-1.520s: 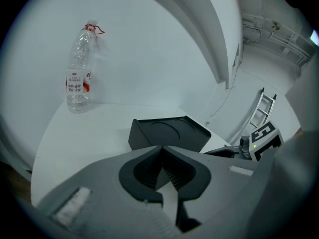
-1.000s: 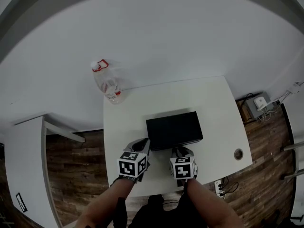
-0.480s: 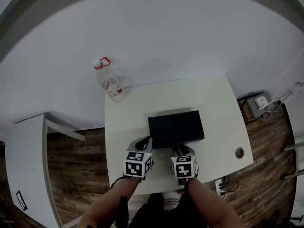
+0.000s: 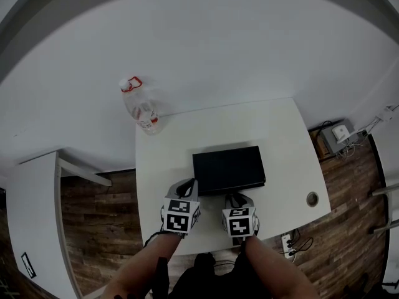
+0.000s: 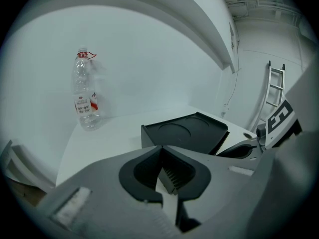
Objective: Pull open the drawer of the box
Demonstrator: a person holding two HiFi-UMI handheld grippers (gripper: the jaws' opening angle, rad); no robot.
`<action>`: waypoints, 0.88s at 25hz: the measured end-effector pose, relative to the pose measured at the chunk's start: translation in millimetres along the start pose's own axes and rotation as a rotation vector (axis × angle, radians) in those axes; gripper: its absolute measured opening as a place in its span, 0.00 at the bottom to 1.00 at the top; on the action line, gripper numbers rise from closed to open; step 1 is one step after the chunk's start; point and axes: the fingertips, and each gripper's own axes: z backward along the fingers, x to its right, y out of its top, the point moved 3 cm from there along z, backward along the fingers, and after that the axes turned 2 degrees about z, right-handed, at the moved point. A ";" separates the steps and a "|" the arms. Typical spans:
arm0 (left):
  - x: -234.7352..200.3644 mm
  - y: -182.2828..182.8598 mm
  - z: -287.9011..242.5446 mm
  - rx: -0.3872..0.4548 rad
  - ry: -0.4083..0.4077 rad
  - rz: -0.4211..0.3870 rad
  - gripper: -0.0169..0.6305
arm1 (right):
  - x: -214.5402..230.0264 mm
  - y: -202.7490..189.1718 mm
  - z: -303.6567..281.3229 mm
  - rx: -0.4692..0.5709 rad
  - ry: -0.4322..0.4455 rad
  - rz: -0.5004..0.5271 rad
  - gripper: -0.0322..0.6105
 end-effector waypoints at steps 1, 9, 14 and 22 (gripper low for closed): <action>-0.1 0.0 -0.5 0.000 0.001 0.004 0.04 | -0.5 -0.7 1.3 -0.001 0.004 -0.001 0.16; -3.1 -0.3 0.0 0.023 0.006 0.083 0.03 | -4.6 -13.9 15.7 -0.007 0.022 -0.014 0.16; -4.0 -1.0 -0.3 0.029 0.003 0.099 0.03 | -3.8 -25.3 21.2 -0.010 0.006 -0.006 0.16; -3.9 -1.9 0.1 0.028 -0.018 0.128 0.04 | -7.2 -39.4 36.7 -0.022 0.007 -0.004 0.16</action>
